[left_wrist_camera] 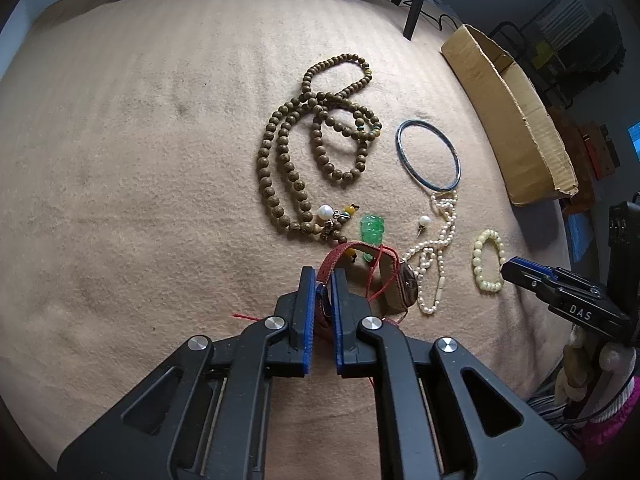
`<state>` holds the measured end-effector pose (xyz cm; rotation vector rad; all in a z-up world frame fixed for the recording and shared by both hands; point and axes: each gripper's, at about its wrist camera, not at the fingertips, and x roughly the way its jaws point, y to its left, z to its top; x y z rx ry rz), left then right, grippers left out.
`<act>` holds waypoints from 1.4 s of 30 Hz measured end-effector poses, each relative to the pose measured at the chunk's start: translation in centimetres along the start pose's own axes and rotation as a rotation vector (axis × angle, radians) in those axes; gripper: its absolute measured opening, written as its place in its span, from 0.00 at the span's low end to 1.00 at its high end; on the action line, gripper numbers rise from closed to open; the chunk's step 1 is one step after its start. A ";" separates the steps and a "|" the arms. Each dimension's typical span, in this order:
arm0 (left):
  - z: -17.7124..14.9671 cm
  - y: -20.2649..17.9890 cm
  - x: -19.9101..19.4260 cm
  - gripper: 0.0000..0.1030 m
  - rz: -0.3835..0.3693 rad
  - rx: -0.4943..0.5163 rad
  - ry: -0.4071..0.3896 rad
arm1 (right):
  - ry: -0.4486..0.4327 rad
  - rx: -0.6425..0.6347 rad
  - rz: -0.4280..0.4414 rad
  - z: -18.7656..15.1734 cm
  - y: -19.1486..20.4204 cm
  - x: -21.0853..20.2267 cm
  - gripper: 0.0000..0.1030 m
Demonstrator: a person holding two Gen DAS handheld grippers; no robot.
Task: Organize jewelry
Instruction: 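Grasp the red-strapped watch with the left tool while the right tool grasps the cream bead bracelet, then carry the watch and bracelet into the cardboard box and open both tools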
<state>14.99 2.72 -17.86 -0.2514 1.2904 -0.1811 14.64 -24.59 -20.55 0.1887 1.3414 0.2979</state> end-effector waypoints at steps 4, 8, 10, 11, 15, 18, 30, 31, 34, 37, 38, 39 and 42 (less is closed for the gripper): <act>-0.1 -0.4 -0.2 0.05 0.021 0.010 -0.012 | 0.001 -0.014 -0.019 0.3 0.4 0.6 0.21; 0.0 -0.7 -0.5 0.05 0.056 0.026 -0.024 | -0.002 -0.027 -0.033 0.5 0.7 0.9 0.16; 0.0 -0.9 -0.7 0.05 0.086 0.048 -0.037 | -0.002 -0.035 -0.042 0.6 0.8 1.0 0.12; -0.1 -1.0 -0.9 0.05 0.100 0.059 -0.045 | -0.002 -0.040 -0.045 0.7 0.9 1.1 0.12; -0.2 -1.5 -1.3 0.05 0.161 0.120 -0.063 | -0.004 -0.056 -0.055 0.9 1.6 1.3 0.09; -0.5 -1.9 -1.5 0.04 0.215 0.178 -0.080 | -0.008 -0.070 -0.063 0.9 2.0 1.3 0.08; -2.0 -2.6 -2.1 0.04 0.514 0.388 -0.180 | -0.023 -0.086 -0.077 0.3 2.1 1.0 0.06; -1.9 -2.2 -2.2 0.04 0.519 0.373 -0.184 | -0.025 -0.088 -0.078 0.3 2.1 0.9 0.06; -1.3 -0.9 -3.0 0.04 0.549 0.337 -0.217 | -0.032 -0.093 -0.077 0.2 2.2 0.7 0.06; -0.6 0.2 -4.0 0.04 0.542 0.282 -0.245 | -0.049 -0.102 -0.072 0.2 2.6 0.2 0.06; -0.3 0.6 -4.6 0.04 0.536 0.260 -0.257 | -0.057 -0.106 -0.071 0.2 2.7 0.0 0.06; -0.1 0.9 -5.1 0.04 0.530 0.245 -0.265 | -0.068 -0.111 -0.071 0.3 2.9 -0.3 0.06; 0.4 1.5 -6.4 0.04 0.508 0.202 -0.291 | -0.103 -0.115 -0.063 0.5 3.0 -1.3 0.06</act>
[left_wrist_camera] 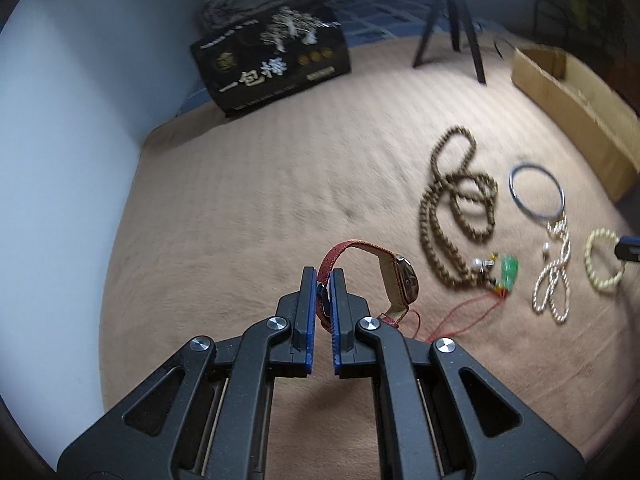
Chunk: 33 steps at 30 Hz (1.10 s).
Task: Organize jewelry
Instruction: 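Carry the watch and bracelet into the cardboard box and open both tools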
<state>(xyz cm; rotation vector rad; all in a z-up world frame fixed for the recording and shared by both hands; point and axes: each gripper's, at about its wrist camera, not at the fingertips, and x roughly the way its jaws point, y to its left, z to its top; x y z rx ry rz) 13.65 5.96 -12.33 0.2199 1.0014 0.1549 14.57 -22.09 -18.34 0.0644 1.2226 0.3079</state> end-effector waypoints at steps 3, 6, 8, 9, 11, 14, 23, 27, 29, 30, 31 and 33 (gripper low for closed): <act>0.3 0.9 -0.7 0.04 -0.021 -0.039 -0.012 | -0.033 -0.003 0.014 0.5 0.2 -1.0 0.06; 0.8 1.4 -1.4 0.04 -0.051 -0.074 -0.024 | -0.078 -0.027 0.009 0.9 0.5 -2.2 0.06; 1.0 1.5 -1.9 0.04 -0.068 -0.090 -0.032 | -0.108 -0.038 0.009 1.1 0.8 -3.1 0.06; 1.2 1.5 -2.2 0.04 -0.076 -0.097 -0.038 | -0.118 -0.039 0.013 1.1 0.8 -3.5 0.06; 1.5 1.5 -2.6 0.04 -0.096 -0.109 -0.048 | -0.139 -0.037 0.021 1.5 0.9 -4.2 0.06; 2.1 1.1 -3.1 0.04 -0.128 -0.118 -0.057 | -0.177 -0.030 0.029 2.2 0.8 -5.4 0.06; 3.9 -2.1 -4.8 0.04 -0.229 -0.107 -0.090 | -0.294 0.009 0.021 4.0 -1.3 -9.1 0.06; 5.0 -4.1 -5.6 0.04 -0.274 -0.093 -0.109 | -0.335 0.050 0.012 4.8 -3.0 -10.4 0.06; 5.5 -5.0 -5.9 0.04 -0.299 -0.088 -0.114 | -0.355 0.063 0.000 5.0 -3.8 -10.9 0.06; 5.7 -5.4 -6.1 0.04 -0.310 -0.086 -0.117 | -0.365 0.070 -0.006 5.1 -4.2 -11.2 0.06; 6.0 -6.0 -6.2 0.04 -0.322 -0.083 -0.119 | -0.375 0.078 -0.011 5.3 -4.7 -11.5 0.06; 6.5 -7.0 -6.3 0.04 -0.341 -0.075 -0.122 | -0.388 0.091 -0.021 5.5 -5.6 -12.0 0.06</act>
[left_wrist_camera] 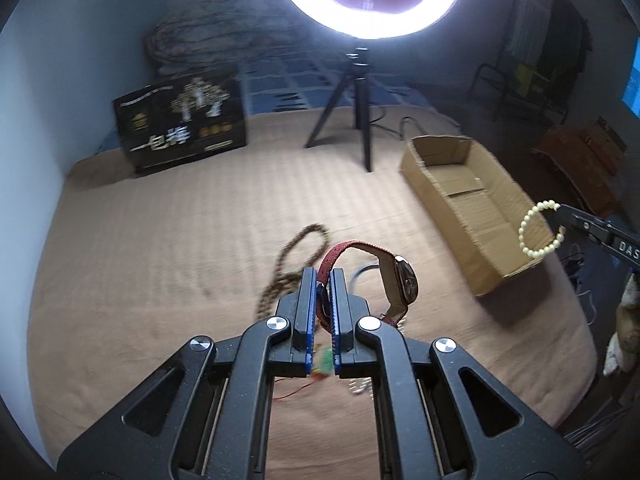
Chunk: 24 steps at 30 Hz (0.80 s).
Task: Organize jewelry
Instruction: 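Carry the watch and bracelet into the cardboard box and open both tools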
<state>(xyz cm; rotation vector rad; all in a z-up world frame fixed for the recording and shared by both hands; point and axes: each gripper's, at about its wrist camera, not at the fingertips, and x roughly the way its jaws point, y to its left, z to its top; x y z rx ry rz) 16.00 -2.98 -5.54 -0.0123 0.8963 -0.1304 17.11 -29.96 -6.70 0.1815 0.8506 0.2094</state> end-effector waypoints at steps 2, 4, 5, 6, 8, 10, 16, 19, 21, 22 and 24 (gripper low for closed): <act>0.5 -1.2 0.4 0.04 -0.016 0.009 -0.003 | -0.010 0.010 -0.011 0.4 -0.8 -0.1 0.06; 1.0 -2.3 0.8 0.04 -0.033 0.015 -0.004 | -0.017 0.018 -0.023 0.8 -1.6 -0.1 0.06; 1.1 -2.8 1.0 0.04 -0.042 0.017 -0.003 | -0.018 0.020 -0.030 0.9 -1.9 0.0 0.06; 1.5 -3.5 1.4 0.04 -0.053 0.020 -0.002 | -0.018 0.022 -0.039 1.1 -2.3 0.2 0.06; 2.0 -4.4 2.1 0.04 -0.070 0.023 0.001 | -0.015 0.024 -0.054 1.3 -3.0 0.6 0.06; 2.6 -5.7 2.8 0.04 -0.085 0.030 0.000 | -0.012 0.024 -0.070 1.4 -3.7 0.9 0.06; 4.5 -9.6 5.4 0.04 -0.127 0.045 0.001 | -0.001 0.032 -0.107 1.9 -5.4 2.1 0.06; 5.4 -11.0 6.7 0.04 -0.147 0.045 0.004 | 0.008 0.044 -0.117 2.0 -6.2 2.6 0.06; 6.0 -11.8 7.5 0.04 -0.161 0.045 0.007 | 0.015 0.055 -0.120 2.0 -6.8 2.9 0.06; 6.2 -12.4 7.9 0.04 -0.165 0.048 0.009 | 0.019 0.058 -0.120 2.0 -7.0 3.1 0.06; 6.6 -13.2 8.8 0.04 -0.181 0.050 0.019 | 0.025 0.061 -0.127 2.0 -7.4 3.4 0.06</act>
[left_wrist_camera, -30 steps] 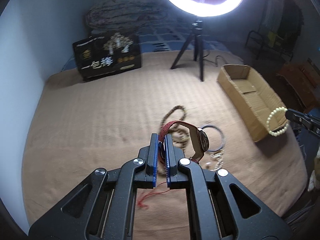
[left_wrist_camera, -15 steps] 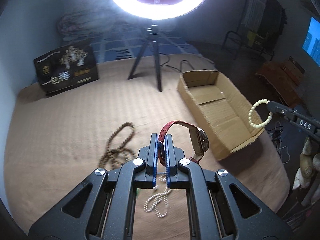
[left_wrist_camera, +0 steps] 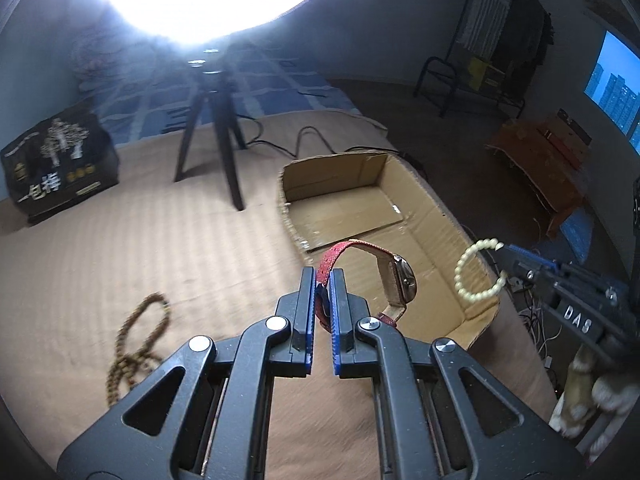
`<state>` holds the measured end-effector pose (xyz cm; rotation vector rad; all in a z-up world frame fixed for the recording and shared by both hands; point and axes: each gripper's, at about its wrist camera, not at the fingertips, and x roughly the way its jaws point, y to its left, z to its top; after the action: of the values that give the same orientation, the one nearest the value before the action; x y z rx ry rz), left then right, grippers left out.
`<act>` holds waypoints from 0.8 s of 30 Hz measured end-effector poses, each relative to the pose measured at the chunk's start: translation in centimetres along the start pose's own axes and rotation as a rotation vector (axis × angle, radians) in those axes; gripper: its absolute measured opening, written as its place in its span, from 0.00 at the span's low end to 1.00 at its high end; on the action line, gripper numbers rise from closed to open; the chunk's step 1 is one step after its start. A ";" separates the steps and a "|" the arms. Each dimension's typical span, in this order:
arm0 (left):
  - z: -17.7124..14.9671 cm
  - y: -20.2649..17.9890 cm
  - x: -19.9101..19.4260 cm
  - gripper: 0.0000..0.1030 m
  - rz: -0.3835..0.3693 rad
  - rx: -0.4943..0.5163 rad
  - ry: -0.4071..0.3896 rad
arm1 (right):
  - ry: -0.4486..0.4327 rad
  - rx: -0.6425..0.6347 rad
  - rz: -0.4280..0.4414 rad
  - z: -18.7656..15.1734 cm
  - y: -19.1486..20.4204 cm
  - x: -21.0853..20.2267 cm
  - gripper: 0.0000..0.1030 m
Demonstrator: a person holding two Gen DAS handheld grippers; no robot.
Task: Organize jewelry
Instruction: 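Carry the watch and bracelet into the cardboard box and open both tools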
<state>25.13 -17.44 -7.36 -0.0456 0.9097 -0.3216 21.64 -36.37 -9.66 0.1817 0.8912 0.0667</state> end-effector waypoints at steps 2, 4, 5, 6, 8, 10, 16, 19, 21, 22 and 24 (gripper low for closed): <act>0.2 -0.4 0.9 0.04 -0.001 -0.004 0.010 | 0.008 0.003 -0.005 0.0 -0.2 0.4 0.06; 0.3 -0.7 1.7 0.04 -0.004 -0.004 0.022 | 0.020 0.012 -0.004 -0.1 -0.5 0.9 0.06; 0.4 -0.8 2.2 0.04 -0.005 -0.003 0.028 | 0.025 0.014 -0.003 -0.1 -0.5 1.1 0.06; 0.4 -1.0 2.6 0.04 -0.004 -0.001 0.034 | 0.029 0.013 -0.005 -0.2 -0.6 1.4 0.06; 0.3 -1.1 3.1 0.04 -0.002 0.002 0.041 | 0.033 0.011 -0.008 -0.3 -0.7 1.5 0.06; 0.2 -1.4 3.5 0.04 -0.003 0.008 0.049 | 0.038 0.014 -0.009 -0.3 -0.8 1.7 0.06; 0.4 -1.8 3.7 0.04 -0.005 0.009 0.045 | 0.050 0.017 -0.010 -0.3 -1.0 2.0 0.06; 0.6 -2.0 3.5 0.04 -0.003 0.013 0.044 | 0.059 0.018 -0.008 -0.3 -1.0 2.1 0.06; 0.6 -2.0 3.2 0.05 0.003 0.015 0.037 | 0.061 0.018 -0.012 -0.4 -1.0 2.1 0.08; 0.5 -2.0 3.1 0.05 0.004 0.016 0.036 | 0.059 0.017 -0.013 -0.4 -1.0 2.0 0.15; 0.3 -2.0 2.8 0.05 0.011 0.020 0.035 | 0.053 0.021 -0.016 -0.4 -1.0 1.8 0.25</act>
<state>26.46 -20.21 -8.99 -0.0163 0.9411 -0.3223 22.45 -37.06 -11.46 0.1936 0.9460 0.0472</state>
